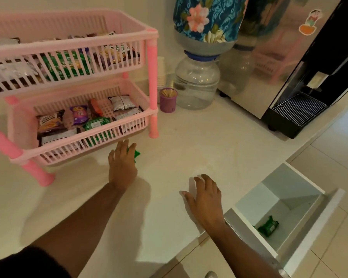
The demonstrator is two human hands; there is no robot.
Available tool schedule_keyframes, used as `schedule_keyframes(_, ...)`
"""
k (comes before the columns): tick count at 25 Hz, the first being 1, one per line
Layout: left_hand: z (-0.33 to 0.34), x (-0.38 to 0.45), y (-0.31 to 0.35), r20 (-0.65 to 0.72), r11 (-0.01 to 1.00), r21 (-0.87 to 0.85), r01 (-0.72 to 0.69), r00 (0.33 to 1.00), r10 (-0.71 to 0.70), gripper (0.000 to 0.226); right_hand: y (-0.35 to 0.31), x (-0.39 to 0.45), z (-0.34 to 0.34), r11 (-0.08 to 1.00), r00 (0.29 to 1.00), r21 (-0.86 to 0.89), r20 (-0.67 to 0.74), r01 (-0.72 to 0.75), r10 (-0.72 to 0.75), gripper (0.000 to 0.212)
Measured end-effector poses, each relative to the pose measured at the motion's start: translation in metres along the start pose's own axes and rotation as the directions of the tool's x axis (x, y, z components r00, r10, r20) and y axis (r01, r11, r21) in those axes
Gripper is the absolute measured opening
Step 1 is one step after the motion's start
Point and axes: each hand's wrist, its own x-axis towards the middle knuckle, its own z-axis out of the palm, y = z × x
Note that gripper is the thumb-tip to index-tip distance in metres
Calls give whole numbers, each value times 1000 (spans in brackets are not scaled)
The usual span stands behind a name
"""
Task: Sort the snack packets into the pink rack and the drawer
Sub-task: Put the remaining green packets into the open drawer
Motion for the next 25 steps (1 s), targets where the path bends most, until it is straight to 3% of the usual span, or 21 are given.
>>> schedule_keyframes(6,8,12,-15,174,988,133,-74,983,50,68,3,-6,14,997,988,-73,151,-25,36,73)
schedule_keyframes(10,12,15,-16,178,982,160,-100,981,71,56,6,-9,22,998,982,-66,189,-13,25,72)
schedule_keyframes(19,20,11,7,134,972,213,-94,989,66,55,11,-8,25,1000,978,-7,206,-12,13,72)
schedule_keyframes(25,46,3,74,95,980,65,-189,979,182,53,51,-13,11,998,982,53,186,35,-44,66)
